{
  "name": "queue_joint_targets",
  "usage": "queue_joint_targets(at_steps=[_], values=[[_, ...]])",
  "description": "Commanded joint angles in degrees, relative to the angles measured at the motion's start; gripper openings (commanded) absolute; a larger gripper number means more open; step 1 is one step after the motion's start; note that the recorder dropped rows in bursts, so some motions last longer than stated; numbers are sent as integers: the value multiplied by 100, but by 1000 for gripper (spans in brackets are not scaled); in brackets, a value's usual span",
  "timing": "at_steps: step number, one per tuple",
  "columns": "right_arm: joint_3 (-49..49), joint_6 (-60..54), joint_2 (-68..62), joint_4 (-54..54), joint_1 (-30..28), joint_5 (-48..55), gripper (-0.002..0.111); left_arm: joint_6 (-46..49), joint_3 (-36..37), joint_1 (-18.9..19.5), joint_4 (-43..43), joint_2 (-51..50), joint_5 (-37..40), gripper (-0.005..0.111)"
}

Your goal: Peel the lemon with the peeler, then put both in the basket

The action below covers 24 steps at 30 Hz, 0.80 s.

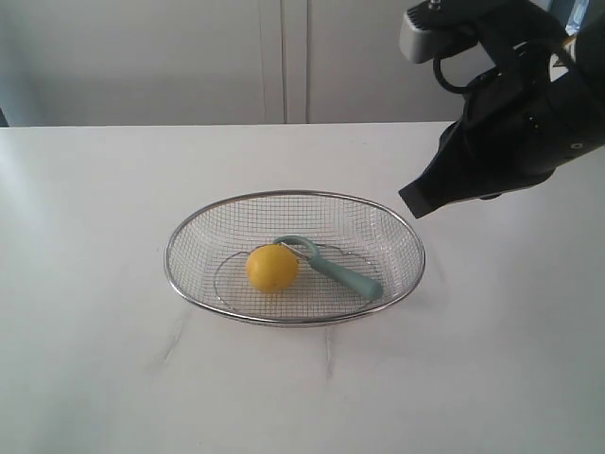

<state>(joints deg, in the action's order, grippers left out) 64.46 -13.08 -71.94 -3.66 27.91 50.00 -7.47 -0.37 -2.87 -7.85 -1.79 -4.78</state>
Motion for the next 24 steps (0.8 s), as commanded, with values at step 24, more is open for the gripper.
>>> queue_joint_targets(at_steps=[24], values=[[10,27,41,25,0,-34,0,457,37,40,520,179,1682,0]])
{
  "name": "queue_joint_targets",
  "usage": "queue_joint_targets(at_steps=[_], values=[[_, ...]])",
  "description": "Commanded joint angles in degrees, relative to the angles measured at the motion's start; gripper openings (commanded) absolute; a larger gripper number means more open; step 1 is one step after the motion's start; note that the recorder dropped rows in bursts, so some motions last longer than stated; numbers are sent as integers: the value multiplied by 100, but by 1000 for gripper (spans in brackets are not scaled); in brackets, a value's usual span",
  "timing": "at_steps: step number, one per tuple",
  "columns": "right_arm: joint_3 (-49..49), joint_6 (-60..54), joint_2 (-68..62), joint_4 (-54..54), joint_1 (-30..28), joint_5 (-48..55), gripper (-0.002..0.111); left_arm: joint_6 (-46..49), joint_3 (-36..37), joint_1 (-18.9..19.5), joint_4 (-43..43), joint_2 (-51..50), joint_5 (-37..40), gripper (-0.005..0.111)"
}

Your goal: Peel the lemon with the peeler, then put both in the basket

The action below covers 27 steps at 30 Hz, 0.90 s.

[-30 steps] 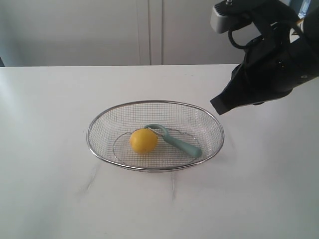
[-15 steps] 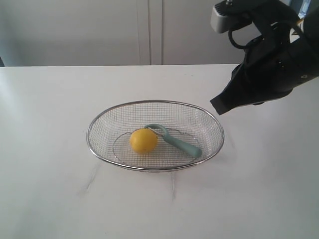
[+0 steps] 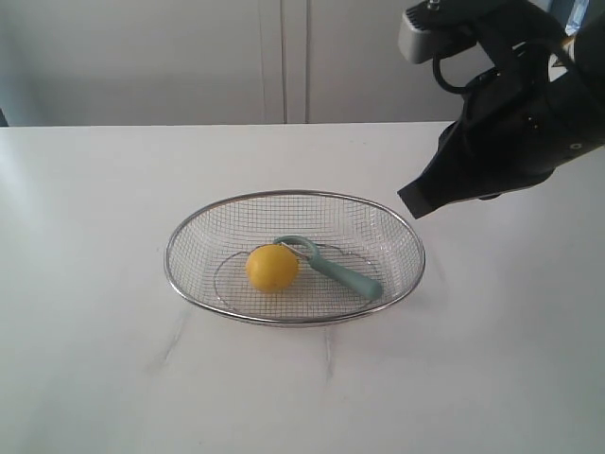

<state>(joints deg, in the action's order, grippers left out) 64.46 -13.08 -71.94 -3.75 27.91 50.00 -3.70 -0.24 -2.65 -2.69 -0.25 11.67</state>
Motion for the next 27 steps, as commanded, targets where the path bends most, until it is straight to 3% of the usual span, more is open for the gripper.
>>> queue_joint_targets(at_steps=[1,9,27], values=[[10,27,41,34,0,-34,0,69,24,18,3,25,37,0],[10,27,41,34,0,-34,0,-468,24,18,-19,25,26,0],[10,27,41,34,0,-34,0,-385,24,18,319,25,26,0]])
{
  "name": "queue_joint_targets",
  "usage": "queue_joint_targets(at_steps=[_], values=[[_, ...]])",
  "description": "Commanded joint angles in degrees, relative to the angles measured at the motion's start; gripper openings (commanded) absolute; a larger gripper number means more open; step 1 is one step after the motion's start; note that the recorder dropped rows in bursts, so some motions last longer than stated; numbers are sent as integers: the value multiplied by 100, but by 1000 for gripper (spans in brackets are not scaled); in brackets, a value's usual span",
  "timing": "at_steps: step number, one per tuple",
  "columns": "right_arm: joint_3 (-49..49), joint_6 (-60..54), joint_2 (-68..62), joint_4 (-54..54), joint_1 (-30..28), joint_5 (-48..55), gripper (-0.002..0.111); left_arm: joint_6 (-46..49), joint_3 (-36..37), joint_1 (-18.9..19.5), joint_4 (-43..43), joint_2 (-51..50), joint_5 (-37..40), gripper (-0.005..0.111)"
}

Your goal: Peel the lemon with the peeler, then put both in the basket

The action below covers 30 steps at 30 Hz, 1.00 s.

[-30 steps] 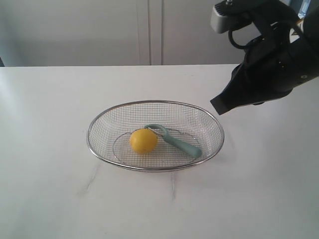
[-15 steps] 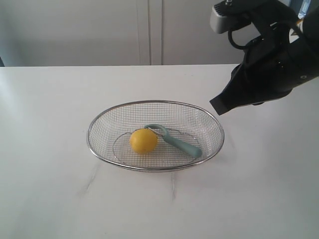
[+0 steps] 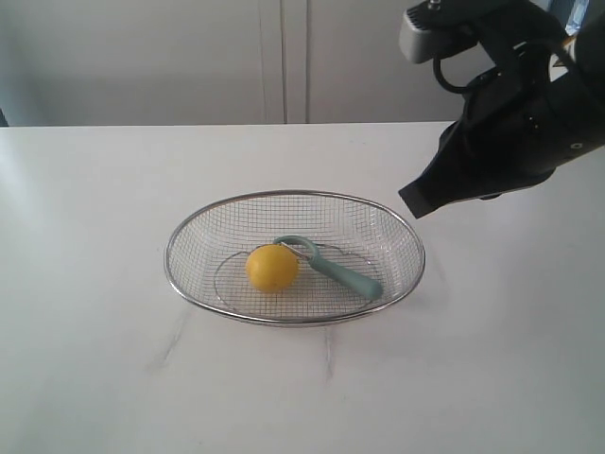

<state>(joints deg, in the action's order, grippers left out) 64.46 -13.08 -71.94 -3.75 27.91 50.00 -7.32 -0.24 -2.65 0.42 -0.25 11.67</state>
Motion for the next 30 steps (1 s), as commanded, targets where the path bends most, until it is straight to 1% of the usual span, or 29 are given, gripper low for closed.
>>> queue_joint_targets(at_steps=[1,25,30], values=[[10,27,41,34,0,-34,0,-24,24,18,8,25,26,0],[10,27,58,76,0,-30,0,-24,24,18,8,25,15,0],[10,37,562,65,0,-30,0,-24,24,18,8,25,15,0]])
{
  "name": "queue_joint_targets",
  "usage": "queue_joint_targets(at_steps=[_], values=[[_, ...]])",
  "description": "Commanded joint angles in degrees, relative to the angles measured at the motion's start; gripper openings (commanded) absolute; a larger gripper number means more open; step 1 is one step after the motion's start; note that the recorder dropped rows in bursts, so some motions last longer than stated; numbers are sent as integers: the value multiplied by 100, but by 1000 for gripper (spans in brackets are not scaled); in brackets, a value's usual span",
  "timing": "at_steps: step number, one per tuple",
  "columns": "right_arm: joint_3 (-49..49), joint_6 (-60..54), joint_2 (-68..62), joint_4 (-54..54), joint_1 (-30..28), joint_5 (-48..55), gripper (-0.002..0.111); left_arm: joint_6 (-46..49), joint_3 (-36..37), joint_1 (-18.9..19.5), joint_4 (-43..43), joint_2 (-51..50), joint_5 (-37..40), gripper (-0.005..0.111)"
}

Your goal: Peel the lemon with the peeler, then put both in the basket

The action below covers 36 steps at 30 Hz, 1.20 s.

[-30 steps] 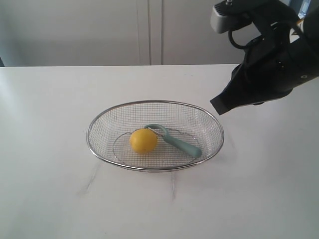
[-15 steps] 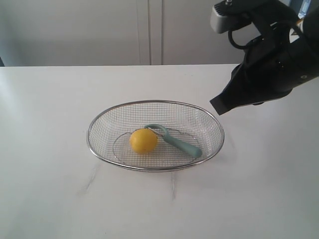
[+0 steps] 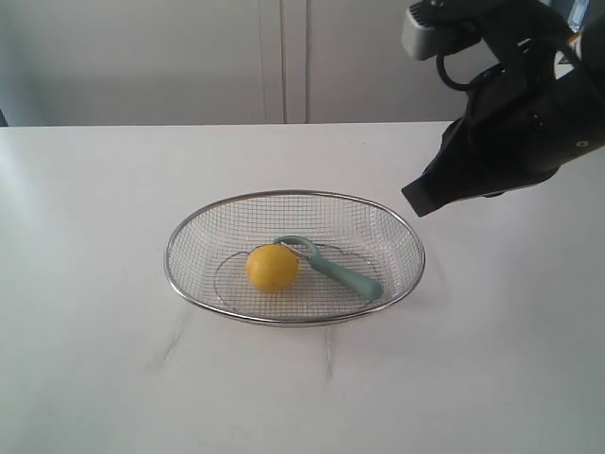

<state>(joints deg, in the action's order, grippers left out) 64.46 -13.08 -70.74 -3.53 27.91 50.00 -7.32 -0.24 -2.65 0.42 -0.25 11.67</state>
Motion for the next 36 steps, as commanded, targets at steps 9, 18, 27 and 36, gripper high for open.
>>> queue_joint_targets(at_steps=[9,18,27,36], values=[[10,746,2148,-460,-632,-41,0,-24,24,18,8,25,15,0],[-1163,793,3829,-748,-2257,-327,0,-24,24,18,8,25,15,0],[-3674,843,4430,-1193,-2640,-2542,0,-24,24,18,8,25,15,0],[-5577,900,5164,-1271,-2683,-5210,0,-24,24,18,8,25,15,0]])
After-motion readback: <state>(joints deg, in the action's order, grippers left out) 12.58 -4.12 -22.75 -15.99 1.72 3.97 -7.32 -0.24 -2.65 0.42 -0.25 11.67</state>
